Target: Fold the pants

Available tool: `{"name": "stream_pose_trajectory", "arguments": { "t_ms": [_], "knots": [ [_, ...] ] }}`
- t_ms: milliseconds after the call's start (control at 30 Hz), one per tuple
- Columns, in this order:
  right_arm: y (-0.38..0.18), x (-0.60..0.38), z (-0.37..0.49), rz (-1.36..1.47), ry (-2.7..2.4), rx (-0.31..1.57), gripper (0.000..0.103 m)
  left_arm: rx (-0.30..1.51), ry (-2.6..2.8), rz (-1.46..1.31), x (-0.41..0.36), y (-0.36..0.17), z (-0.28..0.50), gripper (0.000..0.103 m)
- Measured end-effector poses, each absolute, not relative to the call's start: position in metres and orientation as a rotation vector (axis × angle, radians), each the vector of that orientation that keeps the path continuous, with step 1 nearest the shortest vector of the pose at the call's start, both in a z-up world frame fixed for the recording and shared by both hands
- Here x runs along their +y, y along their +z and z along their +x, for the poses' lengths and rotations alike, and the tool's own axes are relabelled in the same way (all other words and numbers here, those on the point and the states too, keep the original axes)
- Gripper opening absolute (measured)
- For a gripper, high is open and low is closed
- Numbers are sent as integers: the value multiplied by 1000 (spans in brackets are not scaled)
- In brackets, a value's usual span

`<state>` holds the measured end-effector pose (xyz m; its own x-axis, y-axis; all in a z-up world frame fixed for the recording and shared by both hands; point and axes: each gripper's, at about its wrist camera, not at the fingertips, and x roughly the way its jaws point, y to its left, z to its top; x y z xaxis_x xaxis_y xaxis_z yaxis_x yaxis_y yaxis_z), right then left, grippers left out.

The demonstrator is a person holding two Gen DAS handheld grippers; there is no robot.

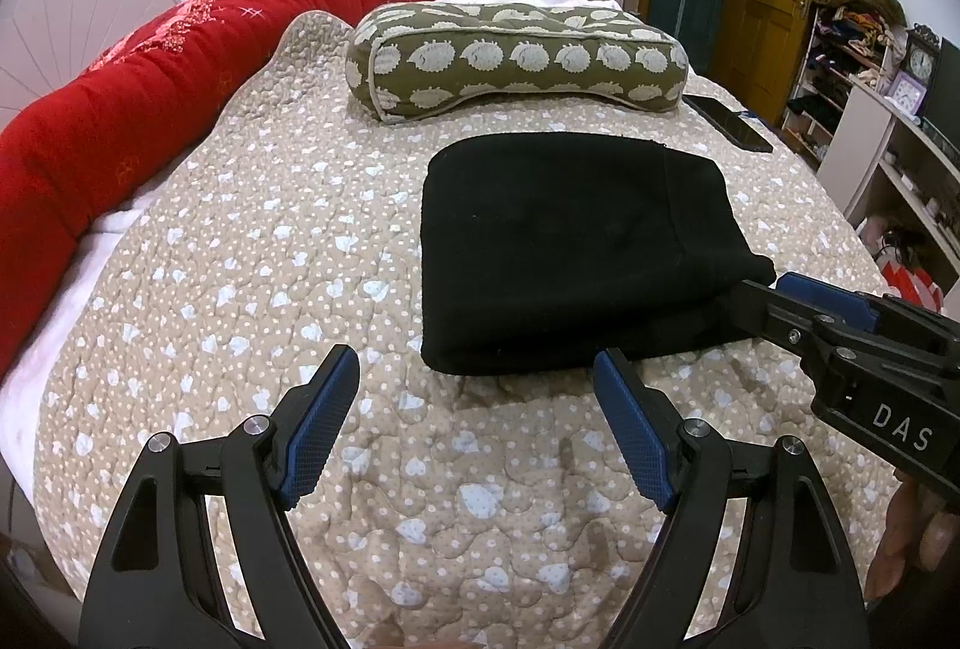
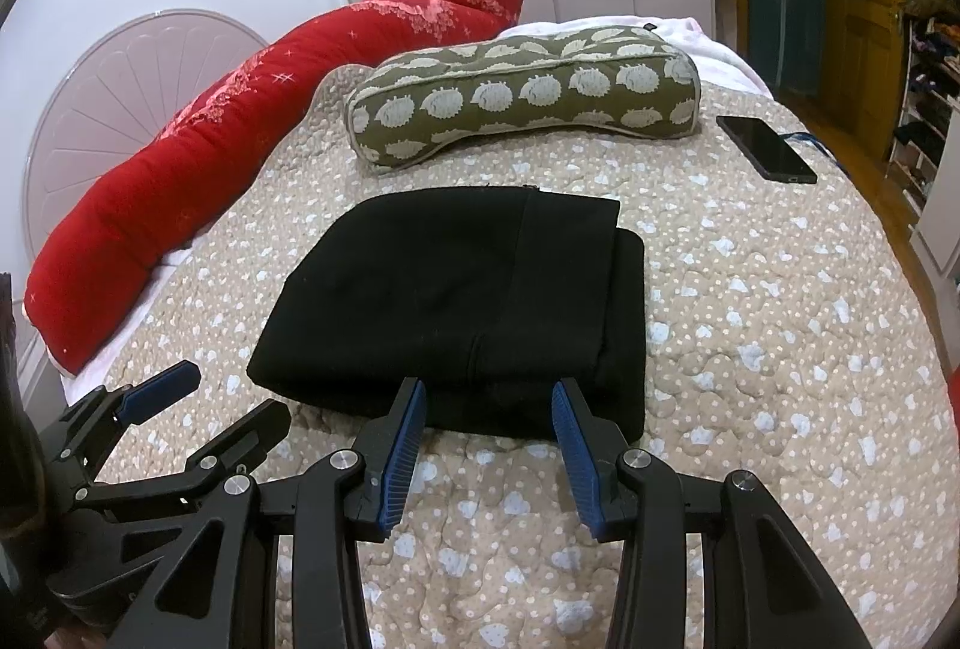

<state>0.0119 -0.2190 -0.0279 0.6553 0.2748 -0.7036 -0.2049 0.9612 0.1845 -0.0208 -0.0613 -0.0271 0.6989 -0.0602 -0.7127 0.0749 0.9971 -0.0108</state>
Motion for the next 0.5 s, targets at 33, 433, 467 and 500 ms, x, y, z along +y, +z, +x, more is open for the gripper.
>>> {"name": "stream_pose_trajectory", "arguments": {
  "t_ms": [33,433,467,500],
  "knots": [
    [-28,-219,12,93,273,812,42,793,-75,19,-61,-27,-21,81],
    [-29,-220,12,95,268,815,42,797,-80,18,-62,-30,-20,81],
    [-30,-220,12,97,267,816,42,778,-81,19,-63,-29,-21,81],
    [-31,-220,12,97,266,816,42,761,-84,21,-63,-28,-23,81]
  ]
}}
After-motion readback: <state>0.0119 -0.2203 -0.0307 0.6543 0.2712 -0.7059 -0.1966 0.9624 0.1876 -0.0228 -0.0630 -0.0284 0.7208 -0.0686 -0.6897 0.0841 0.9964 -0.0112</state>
